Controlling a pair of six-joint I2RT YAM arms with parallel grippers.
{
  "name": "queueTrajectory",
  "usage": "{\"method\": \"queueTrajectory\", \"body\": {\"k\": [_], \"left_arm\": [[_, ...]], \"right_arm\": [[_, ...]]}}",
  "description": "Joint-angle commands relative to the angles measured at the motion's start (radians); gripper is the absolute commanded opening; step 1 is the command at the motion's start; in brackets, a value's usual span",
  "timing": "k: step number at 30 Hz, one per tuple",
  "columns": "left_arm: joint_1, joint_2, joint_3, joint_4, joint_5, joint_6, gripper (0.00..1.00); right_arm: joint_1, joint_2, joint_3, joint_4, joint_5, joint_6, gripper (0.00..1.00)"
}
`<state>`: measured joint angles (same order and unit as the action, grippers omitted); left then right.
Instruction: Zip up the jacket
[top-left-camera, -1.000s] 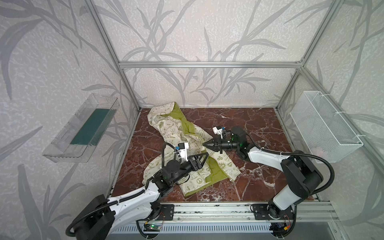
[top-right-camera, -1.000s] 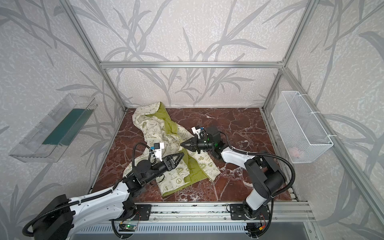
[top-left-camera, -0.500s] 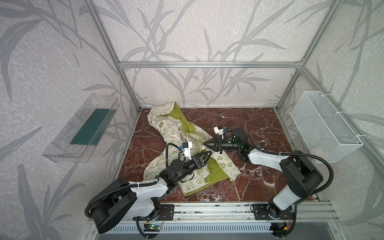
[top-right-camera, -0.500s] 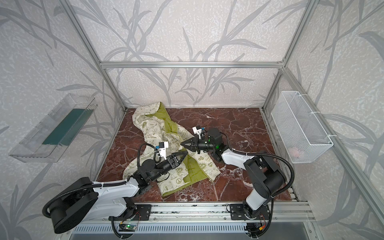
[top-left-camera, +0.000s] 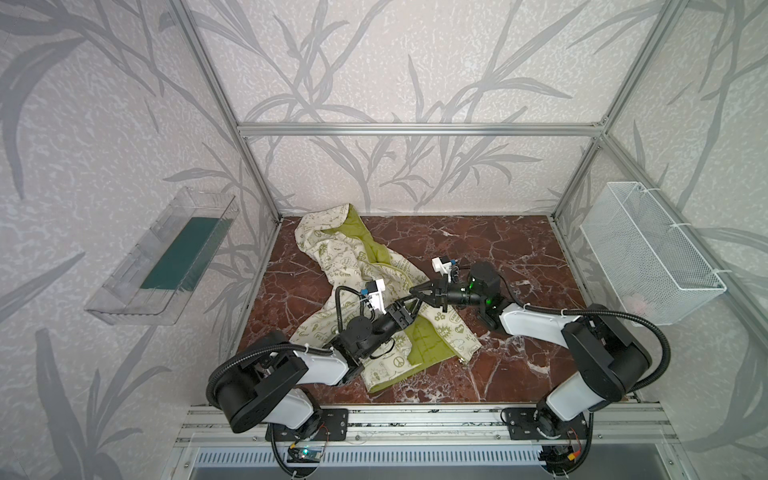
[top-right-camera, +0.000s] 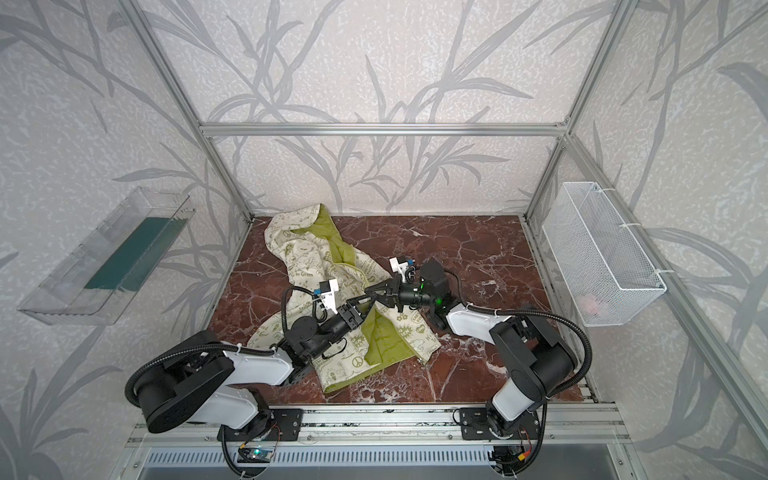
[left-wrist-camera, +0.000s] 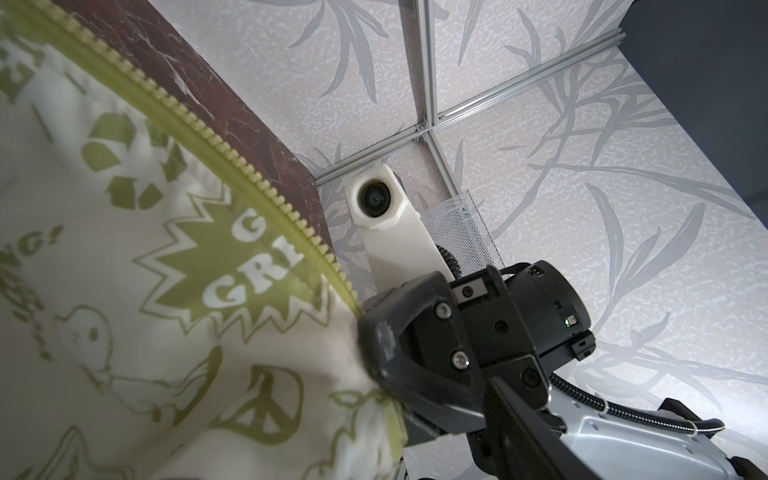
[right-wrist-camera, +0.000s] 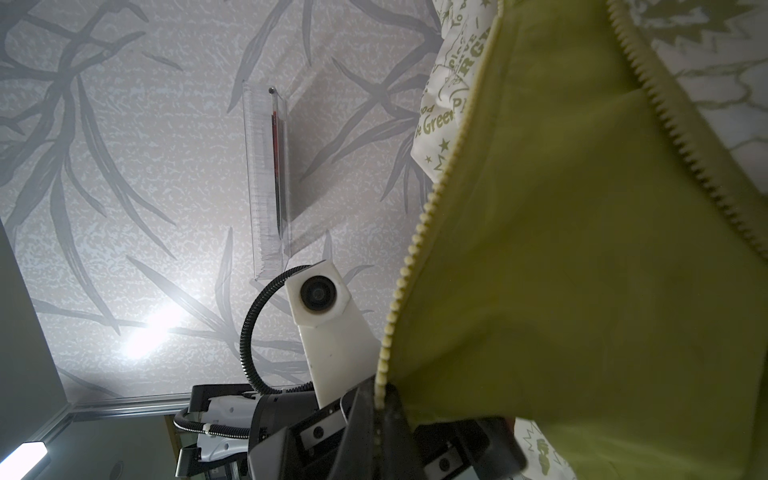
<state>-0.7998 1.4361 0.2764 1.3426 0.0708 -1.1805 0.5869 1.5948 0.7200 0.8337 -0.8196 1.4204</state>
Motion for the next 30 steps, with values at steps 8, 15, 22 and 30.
{"method": "queueTrajectory", "body": {"k": [8,15,22,30], "left_arm": [[0.017,-0.045,-0.021,0.071,-0.080,-0.004,0.74],[0.031,-0.059,-0.046,0.071,-0.096,-0.016,0.64],[0.037,-0.058,-0.070,0.071,-0.115,-0.026,0.54],[0.037,-0.083,-0.070,0.070,-0.115,-0.013,0.17]], "right_arm": [[-0.002,-0.058,-0.018,0.031,0.016,-0.015,0.00],[-0.005,-0.091,-0.027,-0.003,0.022,-0.031,0.00],[-0.008,-0.102,-0.035,-0.007,0.025,-0.035,0.00],[-0.009,-0.088,-0.031,0.006,0.022,-0.035,0.00]]}}
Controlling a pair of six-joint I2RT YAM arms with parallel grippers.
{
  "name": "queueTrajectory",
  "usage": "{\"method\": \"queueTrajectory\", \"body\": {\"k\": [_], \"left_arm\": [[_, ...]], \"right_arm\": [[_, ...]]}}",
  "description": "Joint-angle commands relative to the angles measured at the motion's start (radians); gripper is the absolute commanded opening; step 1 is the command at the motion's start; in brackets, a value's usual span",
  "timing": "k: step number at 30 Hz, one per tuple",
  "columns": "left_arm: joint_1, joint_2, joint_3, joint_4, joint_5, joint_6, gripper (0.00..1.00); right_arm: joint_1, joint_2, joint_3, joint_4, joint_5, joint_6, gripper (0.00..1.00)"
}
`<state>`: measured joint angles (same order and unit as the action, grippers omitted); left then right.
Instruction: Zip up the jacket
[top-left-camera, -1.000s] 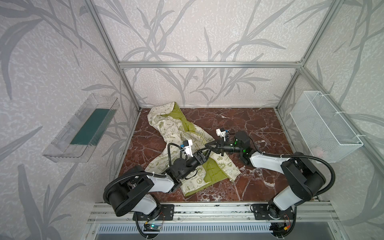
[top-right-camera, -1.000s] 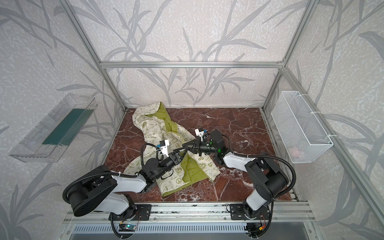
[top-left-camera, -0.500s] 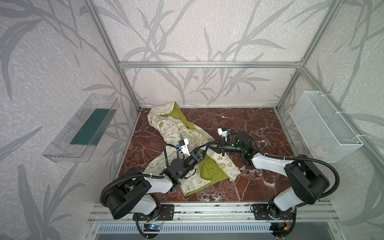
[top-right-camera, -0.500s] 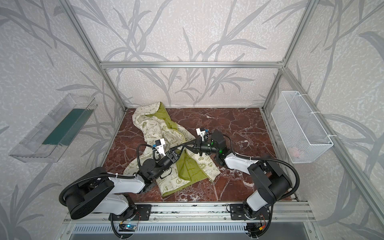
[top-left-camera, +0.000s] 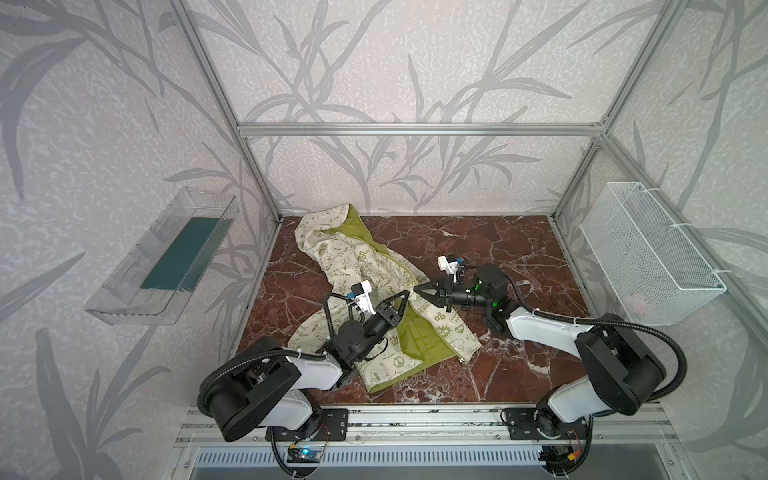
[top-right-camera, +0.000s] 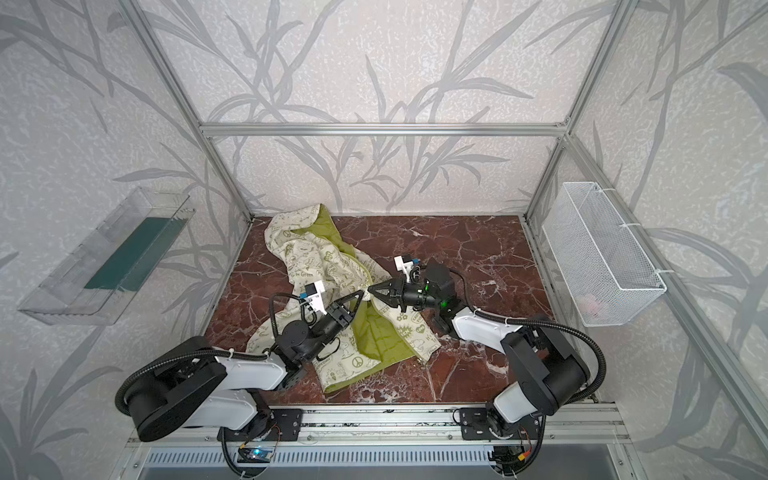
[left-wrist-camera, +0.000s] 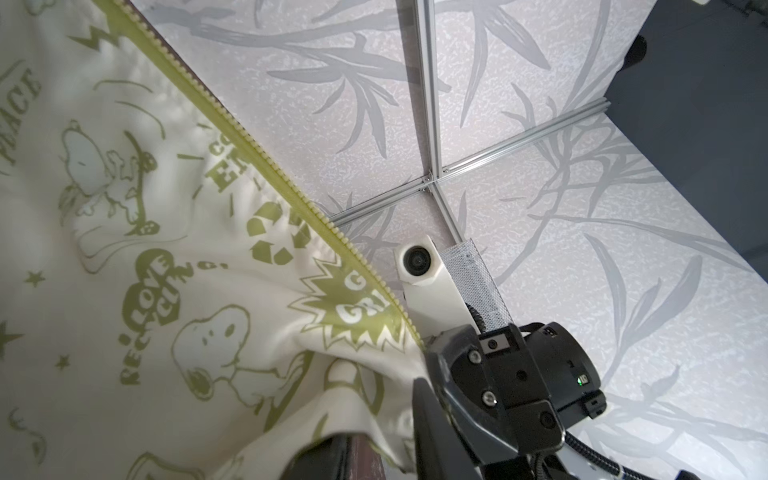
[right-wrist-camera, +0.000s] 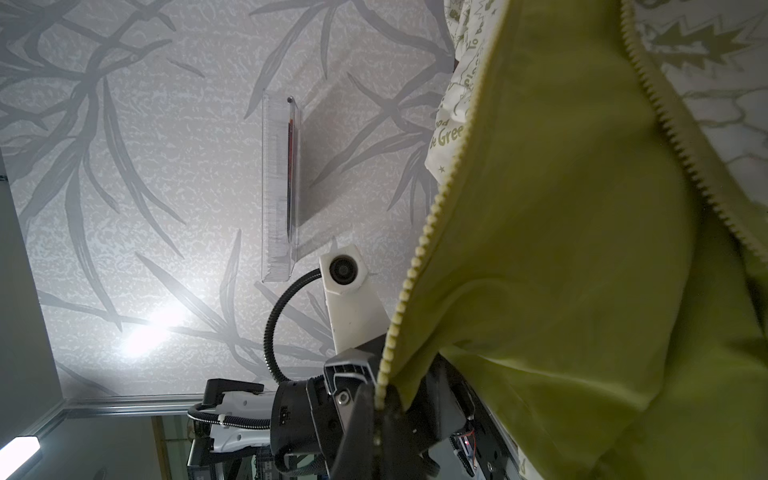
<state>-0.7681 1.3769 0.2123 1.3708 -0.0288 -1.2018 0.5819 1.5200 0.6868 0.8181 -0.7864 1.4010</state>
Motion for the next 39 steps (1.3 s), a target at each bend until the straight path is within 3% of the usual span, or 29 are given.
{"method": "queueTrajectory", "body": {"k": [1,15,32,36,39], "left_arm": [[0.005,-0.026,-0.006,0.041,-0.012,0.008,0.15],[0.010,-0.021,0.021,0.042,0.038,-0.033,0.13],[0.029,-0.025,0.020,0.042,0.056,-0.058,0.35],[0.034,-0.033,0.014,0.042,0.052,-0.058,0.34],[0.035,-0.038,0.006,0.041,0.046,-0.059,0.27]], "right_arm": [[-0.004,-0.007,0.007,0.027,-0.014,-0.015,0.00],[-0.003,0.122,0.091,0.164,-0.034,0.054,0.00],[0.034,0.173,0.068,0.218,-0.022,0.072,0.00],[0.041,0.180,0.065,0.204,-0.022,0.062,0.00],[0.042,0.181,0.065,0.207,-0.022,0.064,0.00]]}}
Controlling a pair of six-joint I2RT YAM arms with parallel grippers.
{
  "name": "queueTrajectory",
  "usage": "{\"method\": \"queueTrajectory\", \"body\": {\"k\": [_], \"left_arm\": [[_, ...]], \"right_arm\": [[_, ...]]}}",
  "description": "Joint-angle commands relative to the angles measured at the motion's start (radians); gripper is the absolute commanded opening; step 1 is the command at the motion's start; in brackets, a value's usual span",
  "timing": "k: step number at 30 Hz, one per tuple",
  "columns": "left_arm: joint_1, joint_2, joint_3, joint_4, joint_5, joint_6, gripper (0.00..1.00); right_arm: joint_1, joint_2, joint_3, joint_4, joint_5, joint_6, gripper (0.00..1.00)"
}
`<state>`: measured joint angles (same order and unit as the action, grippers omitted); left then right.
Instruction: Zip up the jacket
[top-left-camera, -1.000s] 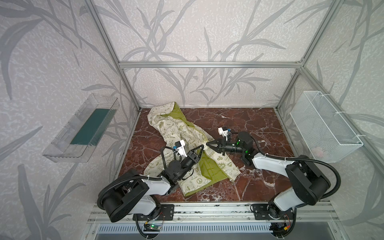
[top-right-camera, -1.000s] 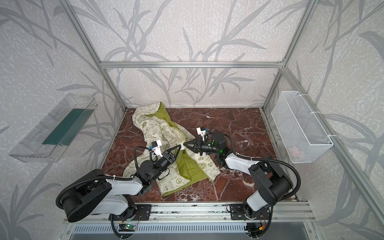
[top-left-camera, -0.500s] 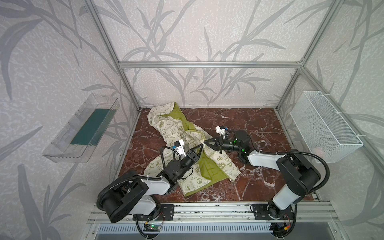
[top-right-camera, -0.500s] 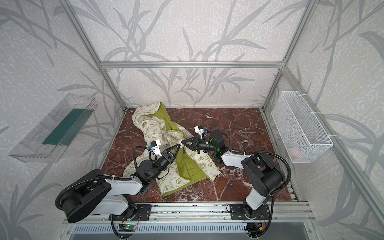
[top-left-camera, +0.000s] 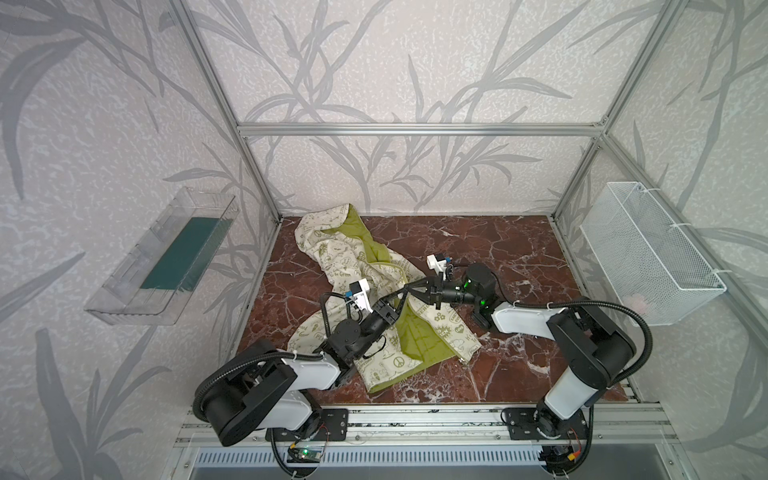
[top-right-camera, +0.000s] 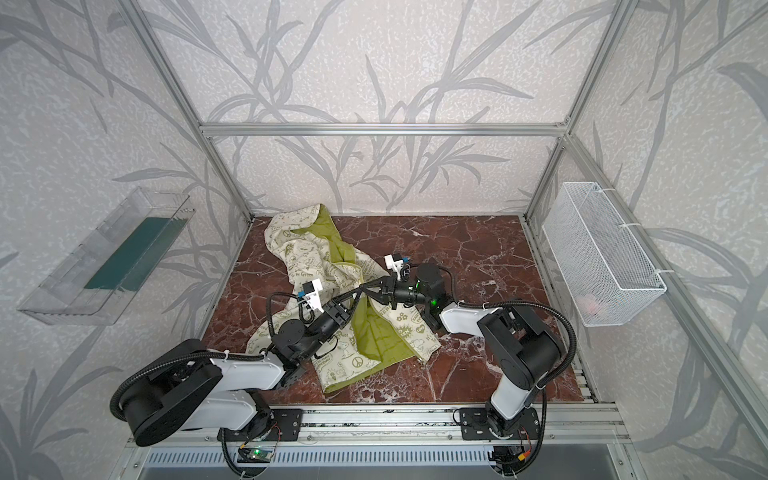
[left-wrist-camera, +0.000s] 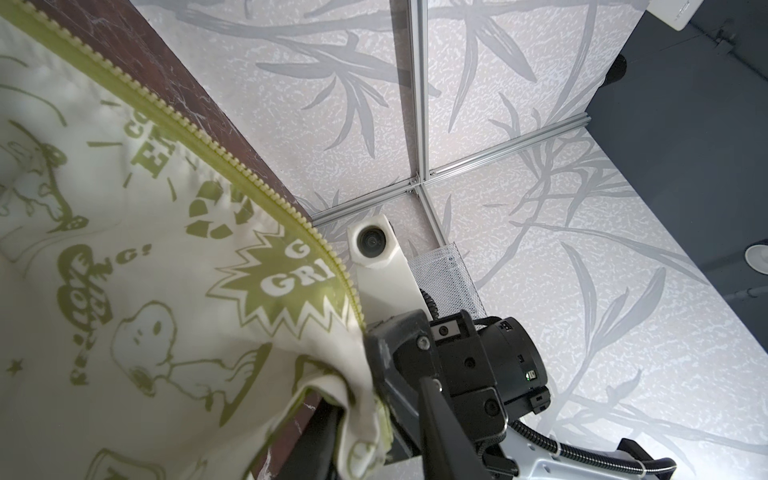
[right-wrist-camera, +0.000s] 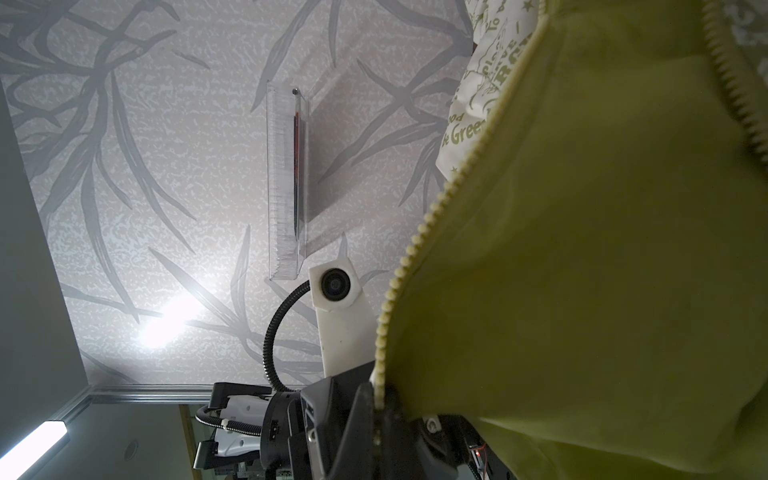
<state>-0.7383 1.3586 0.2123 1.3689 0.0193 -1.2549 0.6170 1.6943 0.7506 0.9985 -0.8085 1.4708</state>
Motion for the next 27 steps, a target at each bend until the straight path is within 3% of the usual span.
{"method": "queueTrajectory", "body": {"k": [1,9,14,16,18,19,22,27], "left_arm": [[0.004,-0.022,0.003,0.044,-0.004,-0.006,0.21],[0.007,-0.018,-0.003,0.044,-0.005,-0.010,0.02],[0.005,-0.068,-0.022,-0.058,-0.050,0.005,0.00],[0.006,-0.137,-0.013,-0.195,-0.050,0.041,0.00],[0.007,-0.233,0.014,-0.398,-0.043,0.084,0.00],[0.006,-0.290,0.037,-0.506,-0.038,0.122,0.00],[0.005,-0.451,0.093,-0.842,-0.070,0.193,0.00],[0.012,-0.629,0.067,-1.035,-0.144,0.250,0.00]], "right_arm": [[0.007,0.007,0.002,0.024,0.002,-0.008,0.00],[0.010,-0.004,0.023,-0.011,-0.011,-0.024,0.00],[-0.013,-0.056,-0.008,-0.089,0.003,-0.062,0.55],[-0.040,-0.105,-0.029,-0.188,-0.005,-0.108,0.62],[-0.069,-0.188,-0.029,-0.473,0.003,-0.245,0.65],[-0.084,-0.243,-0.007,-0.712,0.043,-0.362,0.65],[-0.095,-0.348,0.087,-1.362,0.310,-0.689,0.65],[-0.058,-0.318,0.124,-1.801,0.594,-0.908,0.62]]}}
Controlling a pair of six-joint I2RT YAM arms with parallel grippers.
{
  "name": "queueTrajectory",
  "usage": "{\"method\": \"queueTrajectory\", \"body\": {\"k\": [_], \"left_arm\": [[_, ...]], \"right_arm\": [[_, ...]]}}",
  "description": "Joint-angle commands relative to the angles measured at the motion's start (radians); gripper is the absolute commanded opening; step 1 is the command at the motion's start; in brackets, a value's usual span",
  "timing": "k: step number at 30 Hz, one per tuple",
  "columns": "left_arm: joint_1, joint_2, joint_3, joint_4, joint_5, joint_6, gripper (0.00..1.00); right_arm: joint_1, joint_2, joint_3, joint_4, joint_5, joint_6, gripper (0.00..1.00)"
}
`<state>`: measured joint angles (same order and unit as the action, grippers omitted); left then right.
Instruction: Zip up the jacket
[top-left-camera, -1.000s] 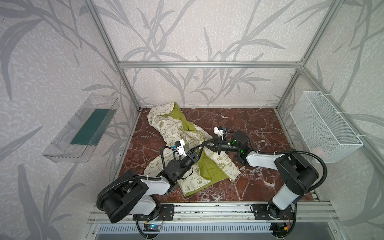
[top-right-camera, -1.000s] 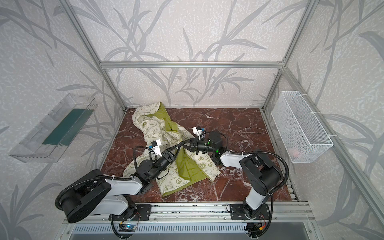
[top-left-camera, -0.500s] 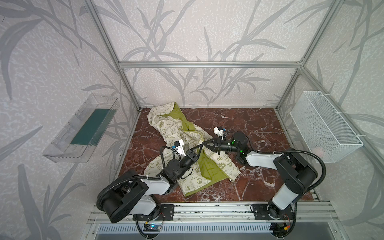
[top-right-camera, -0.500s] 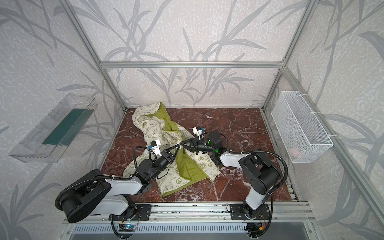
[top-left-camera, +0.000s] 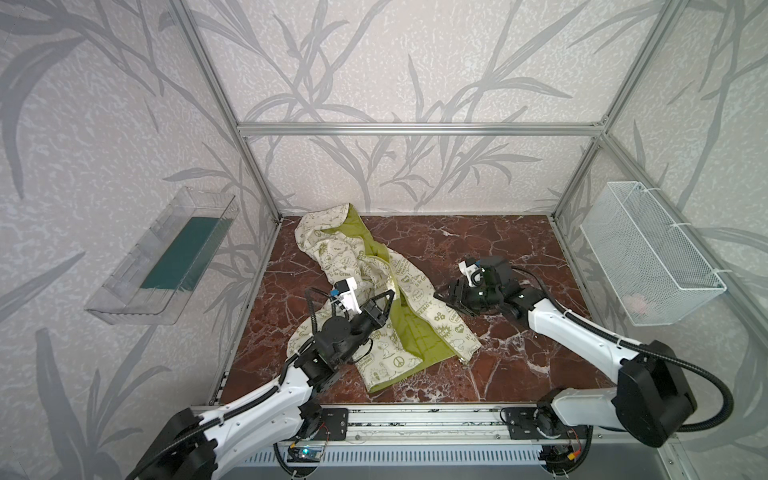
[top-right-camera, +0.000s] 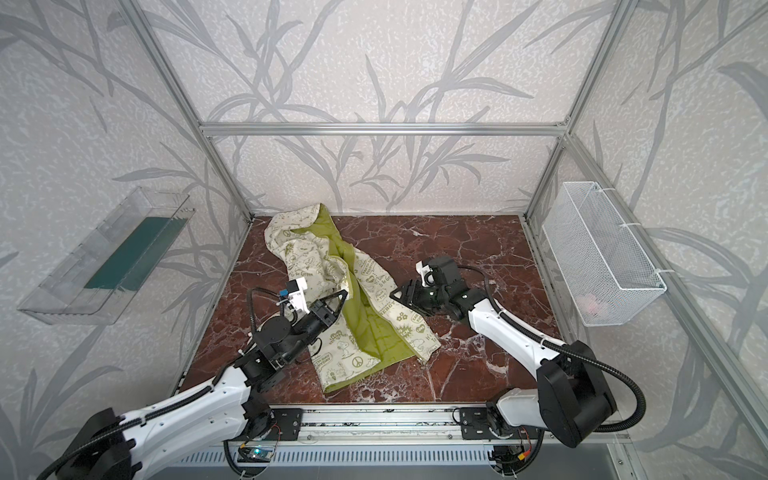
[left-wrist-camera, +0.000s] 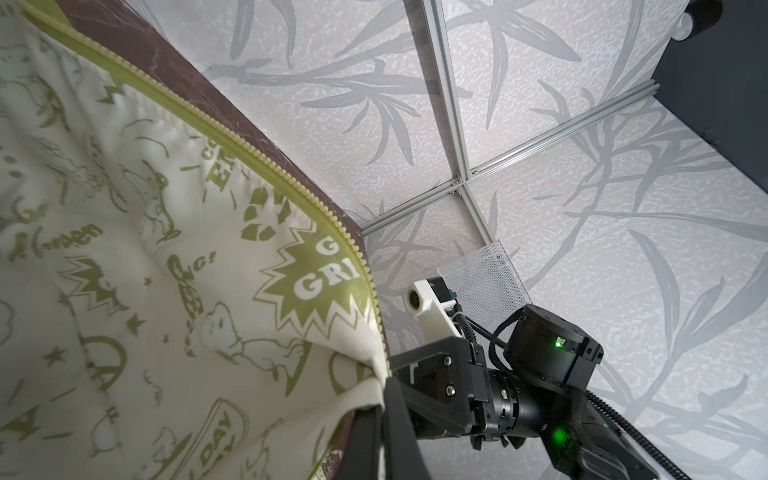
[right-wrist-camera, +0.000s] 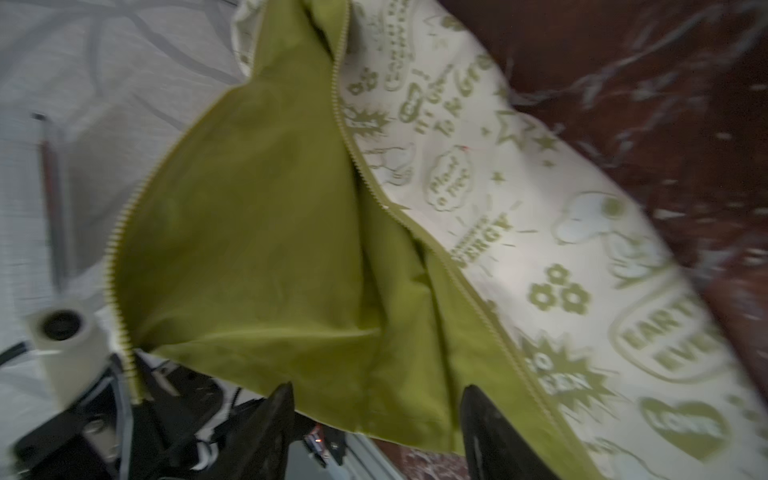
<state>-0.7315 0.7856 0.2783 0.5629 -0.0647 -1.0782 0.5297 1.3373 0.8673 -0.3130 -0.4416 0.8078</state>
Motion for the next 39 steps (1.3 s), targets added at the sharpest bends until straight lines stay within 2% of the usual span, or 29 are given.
{"method": "queueTrajectory", "body": {"k": [1,5,11,20,25,33,39], "left_arm": [[0.009,-0.080,0.008,-0.275,-0.060,0.090,0.00],[0.023,-0.120,0.040,-0.402,-0.048,0.116,0.00],[0.036,-0.066,0.052,-0.390,0.015,0.108,0.00],[0.038,0.012,0.067,-0.331,0.055,0.098,0.00],[0.038,0.012,0.059,-0.328,0.049,0.093,0.00],[0.037,0.007,0.061,-0.338,0.051,0.092,0.00],[0.038,-0.011,0.060,-0.360,0.040,0.092,0.00]], "right_arm": [[0.052,0.068,0.018,-0.548,0.269,-0.269,0.61],[0.120,0.173,0.027,-0.626,0.300,-0.295,0.54],[0.202,0.215,0.062,-0.615,0.342,-0.282,0.41],[0.217,0.223,0.099,-0.614,0.381,-0.311,0.35],[0.217,0.204,0.103,-0.554,0.350,-0.354,0.32],[0.217,0.277,0.084,-0.482,0.342,-0.375,0.34],[0.217,0.302,0.025,-0.445,0.357,-0.351,0.33]]}}
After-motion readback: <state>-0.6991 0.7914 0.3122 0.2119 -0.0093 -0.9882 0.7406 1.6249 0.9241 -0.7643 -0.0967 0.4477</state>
